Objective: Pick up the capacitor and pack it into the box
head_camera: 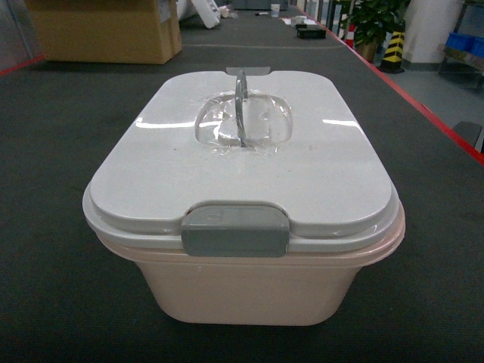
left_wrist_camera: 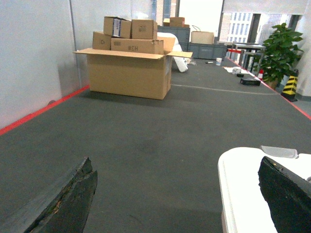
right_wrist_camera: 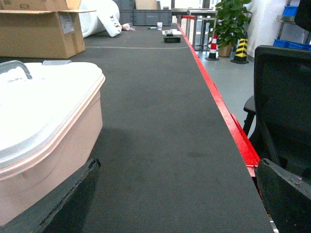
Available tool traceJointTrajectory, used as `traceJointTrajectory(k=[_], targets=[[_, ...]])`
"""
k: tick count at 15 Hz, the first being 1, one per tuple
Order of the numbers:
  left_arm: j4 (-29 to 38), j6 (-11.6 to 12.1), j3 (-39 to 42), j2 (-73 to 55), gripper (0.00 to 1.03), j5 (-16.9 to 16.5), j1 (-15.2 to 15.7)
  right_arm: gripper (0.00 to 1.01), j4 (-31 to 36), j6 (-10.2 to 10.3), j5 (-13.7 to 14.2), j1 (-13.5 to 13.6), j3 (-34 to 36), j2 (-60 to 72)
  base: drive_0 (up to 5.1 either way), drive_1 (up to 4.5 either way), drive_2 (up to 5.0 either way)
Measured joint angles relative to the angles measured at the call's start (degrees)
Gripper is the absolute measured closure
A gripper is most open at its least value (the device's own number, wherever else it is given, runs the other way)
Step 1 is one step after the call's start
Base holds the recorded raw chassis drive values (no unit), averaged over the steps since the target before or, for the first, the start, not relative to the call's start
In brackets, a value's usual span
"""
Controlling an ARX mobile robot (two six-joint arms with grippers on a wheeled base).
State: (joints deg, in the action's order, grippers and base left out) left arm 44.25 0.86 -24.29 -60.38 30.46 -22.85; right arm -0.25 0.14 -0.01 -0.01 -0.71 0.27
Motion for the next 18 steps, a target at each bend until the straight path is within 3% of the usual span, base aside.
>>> traceJointTrajectory(k=[1,3,5,9,13,14,15,18], targets=[[-0.48,0.00,-0.09,-0.33,0.05,-0.07,0.02,0.03,-0.09,0.00,0.00,0.00,0.00,0.00,0.0,0.00,0.0],[-10.69,-0.42,1.01,3.58,0.21,-8.92,2.97,0.03,-0.04,0.00,0.00,0.00,0.00,0.00,0.0,0.00,0.0],[-11.13,-0.48,7.26,10.21,0.46,-14.56,7.56,0.03,-0.04,0.00,0.00,0.00,0.00,0.00,0.0,0.00,0.0],[-12.59,-0.52,14.93,19.21,0.99,-21.07,13.66,0.03,-0.07,0.00,0.00,0.00,0.00,0.00,0.0,0.00,0.0],[-15.65,-0.72,18.62,25.59,1.01,-24.26,16.79,0.03,-0.07,0.00,0.02,0.00,0.00,0.00,0.0,0.00,0.0],[-17.00,-0.72,19.41,27.89,1.01,-27.06,18.60,0.03,-0.07,0.00,0.00,0.00,0.00,0.00,0.0,0.00,0.0],[-18.53,-0.74,20.33,30.16,1.01,-29.77,22.91,0.03,-0.04,0.00,0.00,0.00,0.00,0.00,0.0,0.00,0.0],[-22.03,-0.81,21.75,35.47,1.01,-30.47,22.69,0.03,-0.07,0.00,0.02,0.00,0.00,0.00,0.0,0.00,0.0]])
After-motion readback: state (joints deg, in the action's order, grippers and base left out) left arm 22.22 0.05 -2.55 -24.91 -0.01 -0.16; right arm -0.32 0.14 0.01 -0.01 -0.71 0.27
